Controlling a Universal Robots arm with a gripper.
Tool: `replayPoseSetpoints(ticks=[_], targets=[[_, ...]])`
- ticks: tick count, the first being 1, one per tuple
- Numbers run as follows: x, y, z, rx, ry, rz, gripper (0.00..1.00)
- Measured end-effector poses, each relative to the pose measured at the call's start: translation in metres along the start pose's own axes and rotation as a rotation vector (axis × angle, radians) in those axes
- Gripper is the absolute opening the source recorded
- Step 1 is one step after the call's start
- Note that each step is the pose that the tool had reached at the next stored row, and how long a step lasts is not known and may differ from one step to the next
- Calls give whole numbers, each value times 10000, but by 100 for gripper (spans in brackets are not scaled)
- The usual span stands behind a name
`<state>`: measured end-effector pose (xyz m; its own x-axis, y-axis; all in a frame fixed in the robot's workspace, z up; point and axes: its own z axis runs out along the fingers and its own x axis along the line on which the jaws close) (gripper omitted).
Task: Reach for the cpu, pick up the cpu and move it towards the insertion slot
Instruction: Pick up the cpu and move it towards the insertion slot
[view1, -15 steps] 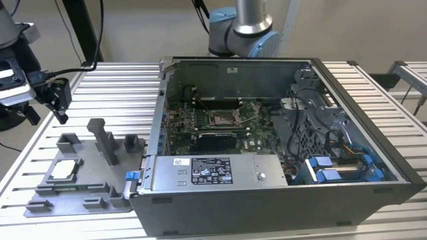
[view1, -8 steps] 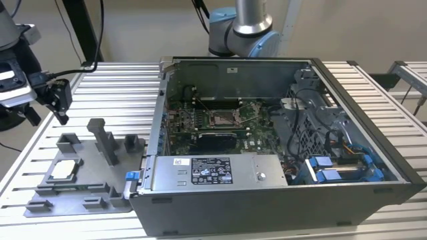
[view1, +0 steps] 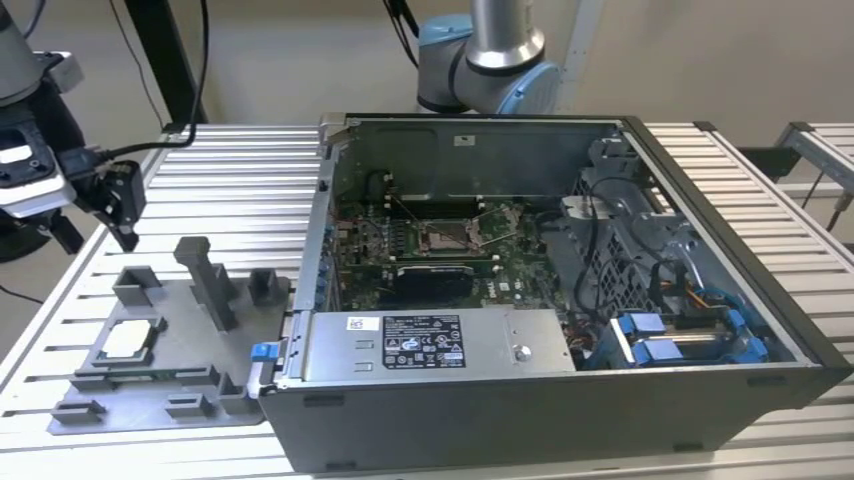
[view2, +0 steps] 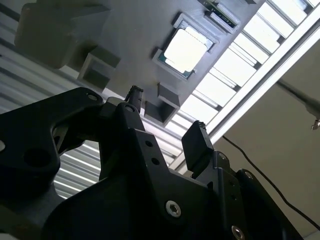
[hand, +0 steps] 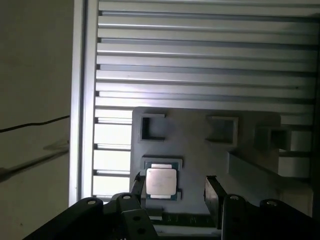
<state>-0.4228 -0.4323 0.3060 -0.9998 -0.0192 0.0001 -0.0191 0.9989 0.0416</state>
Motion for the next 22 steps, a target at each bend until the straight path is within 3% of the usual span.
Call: replayPoseSetpoints(ticks=[22], targets=[[1, -7, 159, 1, 1, 1, 0]])
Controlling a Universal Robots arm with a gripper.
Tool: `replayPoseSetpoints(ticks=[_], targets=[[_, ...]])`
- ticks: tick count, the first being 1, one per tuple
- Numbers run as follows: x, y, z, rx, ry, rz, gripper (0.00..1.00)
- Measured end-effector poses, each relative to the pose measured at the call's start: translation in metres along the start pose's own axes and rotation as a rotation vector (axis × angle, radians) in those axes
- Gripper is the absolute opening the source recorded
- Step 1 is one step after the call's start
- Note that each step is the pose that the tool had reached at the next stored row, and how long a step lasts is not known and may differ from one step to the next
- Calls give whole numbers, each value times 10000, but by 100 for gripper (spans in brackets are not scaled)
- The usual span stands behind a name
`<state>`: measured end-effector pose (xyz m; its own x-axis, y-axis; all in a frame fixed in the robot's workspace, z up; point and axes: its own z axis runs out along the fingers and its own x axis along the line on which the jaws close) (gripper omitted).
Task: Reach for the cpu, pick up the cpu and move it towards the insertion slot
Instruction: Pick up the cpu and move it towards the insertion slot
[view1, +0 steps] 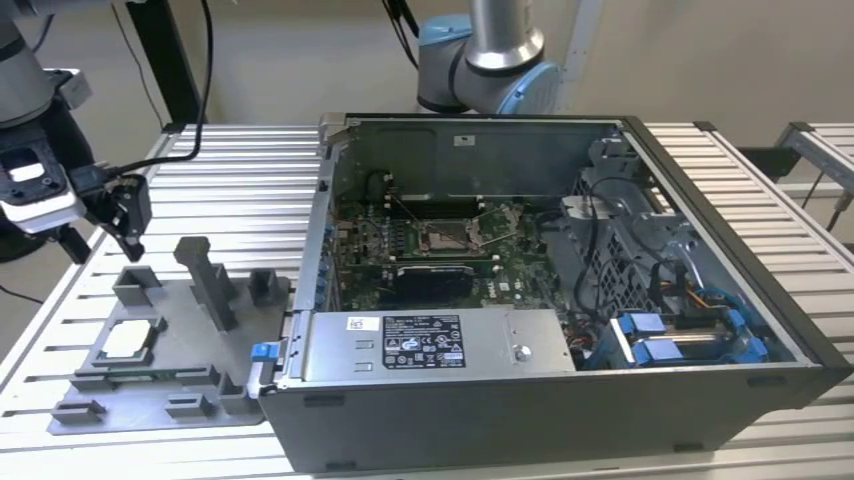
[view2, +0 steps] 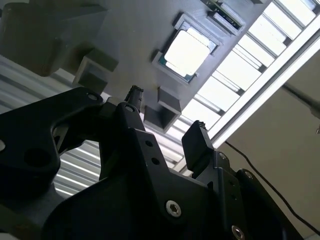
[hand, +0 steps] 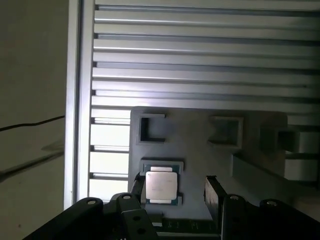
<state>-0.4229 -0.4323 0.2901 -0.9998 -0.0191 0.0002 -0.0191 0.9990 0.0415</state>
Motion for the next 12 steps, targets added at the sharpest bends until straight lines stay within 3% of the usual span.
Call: replayPoseSetpoints(ticks=[12], targets=[[0, -6, 94, 0, 0, 0, 0]])
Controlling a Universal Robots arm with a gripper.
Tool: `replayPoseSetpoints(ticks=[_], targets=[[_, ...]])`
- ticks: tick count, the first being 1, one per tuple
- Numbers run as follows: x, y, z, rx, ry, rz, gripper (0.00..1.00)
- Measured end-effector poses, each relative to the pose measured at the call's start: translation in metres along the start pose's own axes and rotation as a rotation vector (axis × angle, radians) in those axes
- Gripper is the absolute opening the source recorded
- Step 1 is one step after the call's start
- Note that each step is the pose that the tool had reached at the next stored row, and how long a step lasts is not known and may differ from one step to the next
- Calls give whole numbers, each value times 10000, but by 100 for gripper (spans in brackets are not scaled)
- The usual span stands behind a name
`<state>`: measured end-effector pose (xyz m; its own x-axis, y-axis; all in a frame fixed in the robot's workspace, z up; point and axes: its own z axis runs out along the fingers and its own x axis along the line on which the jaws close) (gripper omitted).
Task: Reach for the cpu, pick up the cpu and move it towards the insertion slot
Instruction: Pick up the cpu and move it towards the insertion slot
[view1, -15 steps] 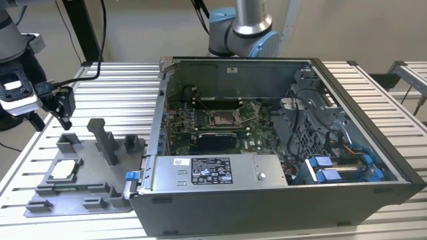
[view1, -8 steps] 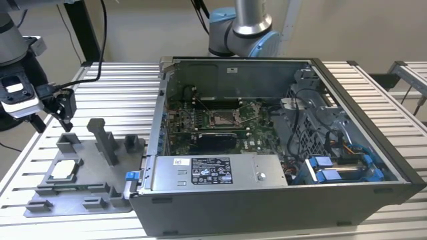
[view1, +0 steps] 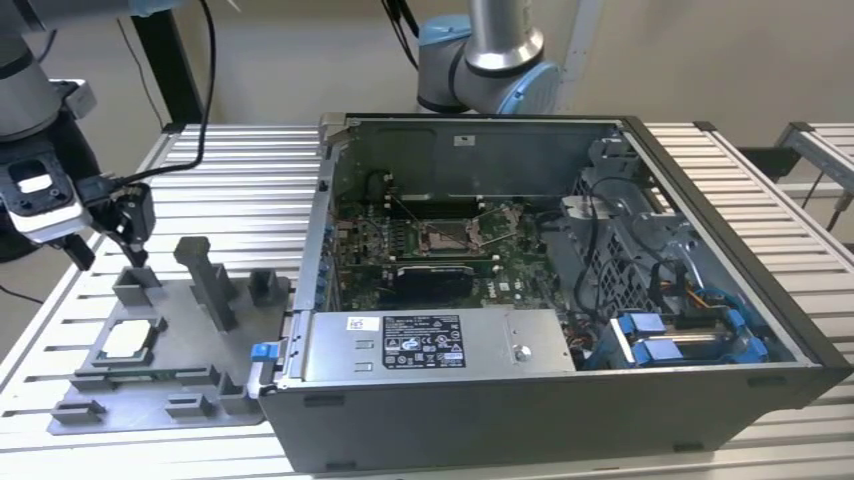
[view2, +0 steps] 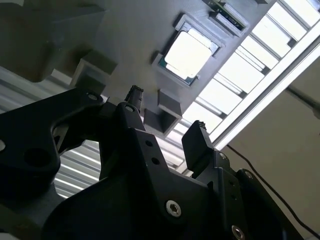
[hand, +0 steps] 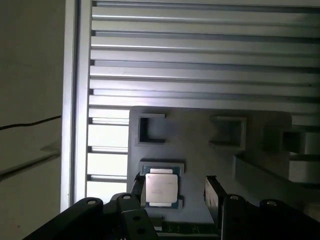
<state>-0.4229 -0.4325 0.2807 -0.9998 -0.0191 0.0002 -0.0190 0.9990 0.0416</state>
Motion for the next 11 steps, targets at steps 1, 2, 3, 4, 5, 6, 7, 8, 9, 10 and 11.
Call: replayPoseSetpoints(ticks=[1, 2, 3, 4, 5, 6, 7, 8, 9, 10, 11], targets=[[0, -1, 7, 1, 1, -1, 0], [0, -1, 16, 0, -1, 0, 0], [0, -2, 24, 0, -1, -1, 0], [0, -3, 31, 0, 0, 0, 0], [0, -3, 38, 0, 0, -1, 0], [0, -4, 45, 0, 0, -1, 0], [0, -4, 51, 1, 1, 0, 0], [0, -5, 59, 0, 0, 0, 0], [0, -6, 66, 1, 0, -1, 0], [0, -7, 73, 1, 1, 0, 0], [0, -8, 80, 1, 1, -1, 0]])
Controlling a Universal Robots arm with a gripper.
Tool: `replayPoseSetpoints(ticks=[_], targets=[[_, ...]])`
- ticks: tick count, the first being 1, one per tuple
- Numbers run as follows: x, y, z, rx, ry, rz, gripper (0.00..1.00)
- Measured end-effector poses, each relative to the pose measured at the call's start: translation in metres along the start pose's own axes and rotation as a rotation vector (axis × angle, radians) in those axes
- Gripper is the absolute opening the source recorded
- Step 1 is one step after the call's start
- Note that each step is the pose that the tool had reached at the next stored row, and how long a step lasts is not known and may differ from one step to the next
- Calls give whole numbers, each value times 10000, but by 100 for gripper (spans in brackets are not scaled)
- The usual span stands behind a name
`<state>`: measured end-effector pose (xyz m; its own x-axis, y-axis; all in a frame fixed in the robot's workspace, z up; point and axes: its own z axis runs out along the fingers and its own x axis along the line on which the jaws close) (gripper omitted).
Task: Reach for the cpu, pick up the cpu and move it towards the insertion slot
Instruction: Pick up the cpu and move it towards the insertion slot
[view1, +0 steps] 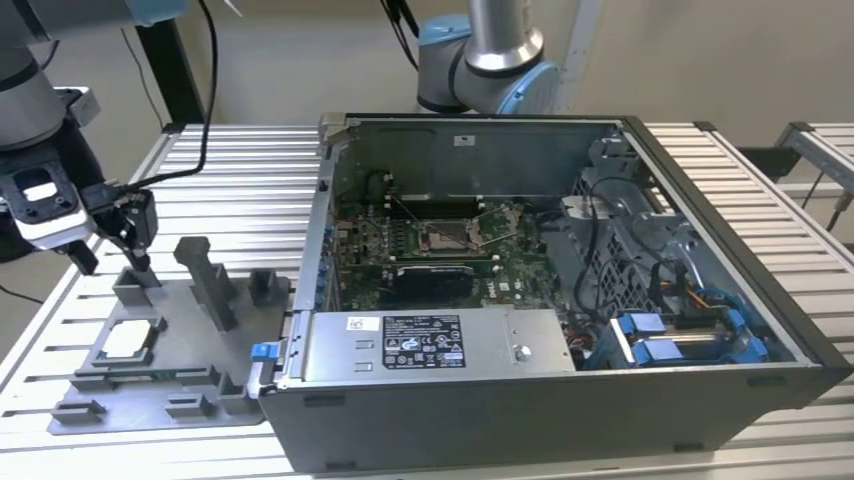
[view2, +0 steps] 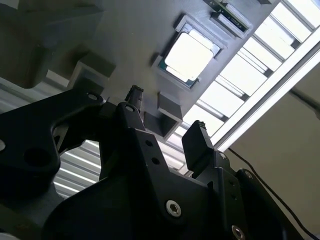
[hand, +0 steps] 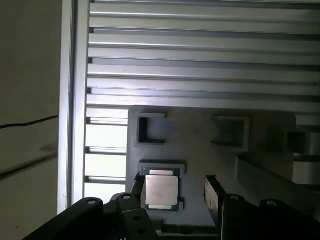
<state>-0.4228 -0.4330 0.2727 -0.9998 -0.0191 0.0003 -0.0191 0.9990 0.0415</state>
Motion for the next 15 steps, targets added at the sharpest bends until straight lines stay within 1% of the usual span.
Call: replayPoseSetpoints(ticks=[10, 15], targets=[[0, -7, 69, -1, 0, 0, 0], [-1, -21, 97, -1, -1, -1, 0]])
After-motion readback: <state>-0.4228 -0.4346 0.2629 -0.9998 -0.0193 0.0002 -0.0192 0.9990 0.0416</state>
